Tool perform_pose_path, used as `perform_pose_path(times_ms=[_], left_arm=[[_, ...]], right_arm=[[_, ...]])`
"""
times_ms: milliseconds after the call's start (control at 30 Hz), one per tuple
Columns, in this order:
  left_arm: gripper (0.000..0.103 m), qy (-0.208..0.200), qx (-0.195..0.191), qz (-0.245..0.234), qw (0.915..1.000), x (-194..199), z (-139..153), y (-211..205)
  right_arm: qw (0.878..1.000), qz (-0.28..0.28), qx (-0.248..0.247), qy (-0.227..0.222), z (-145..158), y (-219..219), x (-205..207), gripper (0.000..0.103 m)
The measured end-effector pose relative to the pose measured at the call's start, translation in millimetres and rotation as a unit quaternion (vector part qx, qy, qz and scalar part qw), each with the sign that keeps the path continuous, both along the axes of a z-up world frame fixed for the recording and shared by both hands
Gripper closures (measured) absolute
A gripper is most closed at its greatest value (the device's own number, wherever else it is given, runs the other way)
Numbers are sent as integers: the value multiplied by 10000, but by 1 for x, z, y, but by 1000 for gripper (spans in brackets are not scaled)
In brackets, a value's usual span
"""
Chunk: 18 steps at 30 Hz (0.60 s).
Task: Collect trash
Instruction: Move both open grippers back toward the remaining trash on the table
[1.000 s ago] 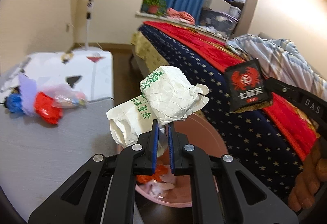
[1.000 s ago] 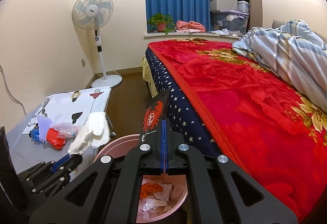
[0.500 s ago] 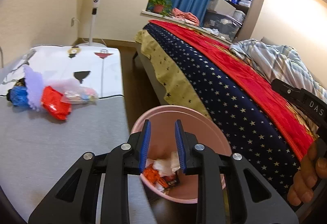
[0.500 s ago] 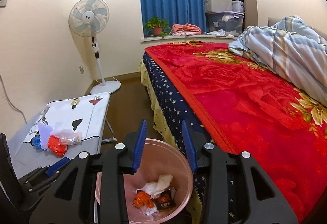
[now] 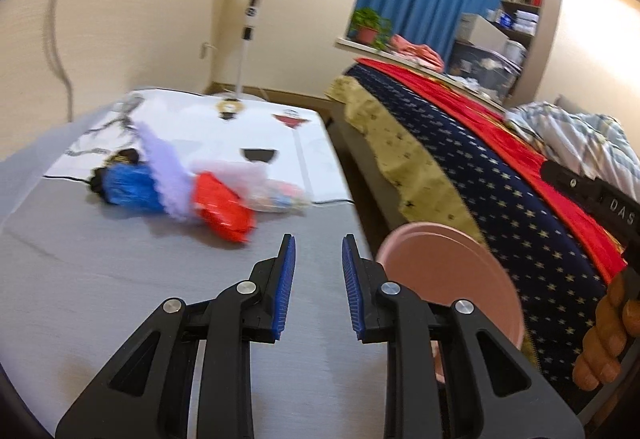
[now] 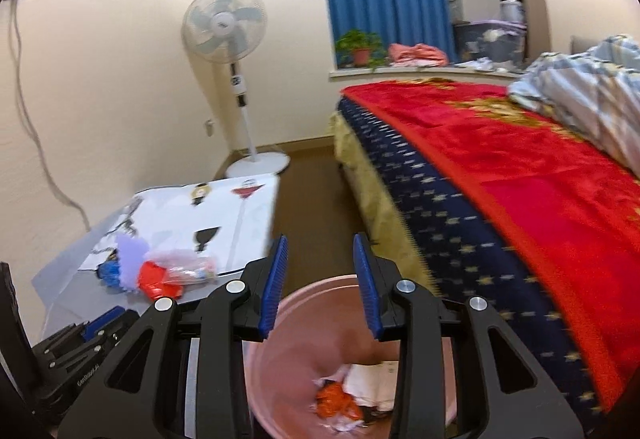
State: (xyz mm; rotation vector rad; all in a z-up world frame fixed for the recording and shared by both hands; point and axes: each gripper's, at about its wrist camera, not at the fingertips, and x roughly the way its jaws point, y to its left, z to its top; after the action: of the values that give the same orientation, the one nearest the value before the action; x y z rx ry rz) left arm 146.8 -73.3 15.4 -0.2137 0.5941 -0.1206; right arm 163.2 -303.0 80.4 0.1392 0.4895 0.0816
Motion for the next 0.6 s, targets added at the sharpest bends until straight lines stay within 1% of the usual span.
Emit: perform_pose_path(times_ms=[33,100,200,300,600], left_arm=[[79,-22,17,76,10000,0,0,5],[79,-62,33,253,9997,2,1,17],[79,-101,57,482,9988,4,-1,32],[79,-115,114,647,9978,9,-4,44],[79,75,133,1083,9940,32,-22,77]], right_arm=[[10000,83,38,5,-3,8,5,70],[9997,186,122,27,-9,18,14,75],[9991,332,263,81,-19,35,29,75],[9982,510,304,131,-29,54,43,76],[9942,789,523,501,-64,86,90,76]])
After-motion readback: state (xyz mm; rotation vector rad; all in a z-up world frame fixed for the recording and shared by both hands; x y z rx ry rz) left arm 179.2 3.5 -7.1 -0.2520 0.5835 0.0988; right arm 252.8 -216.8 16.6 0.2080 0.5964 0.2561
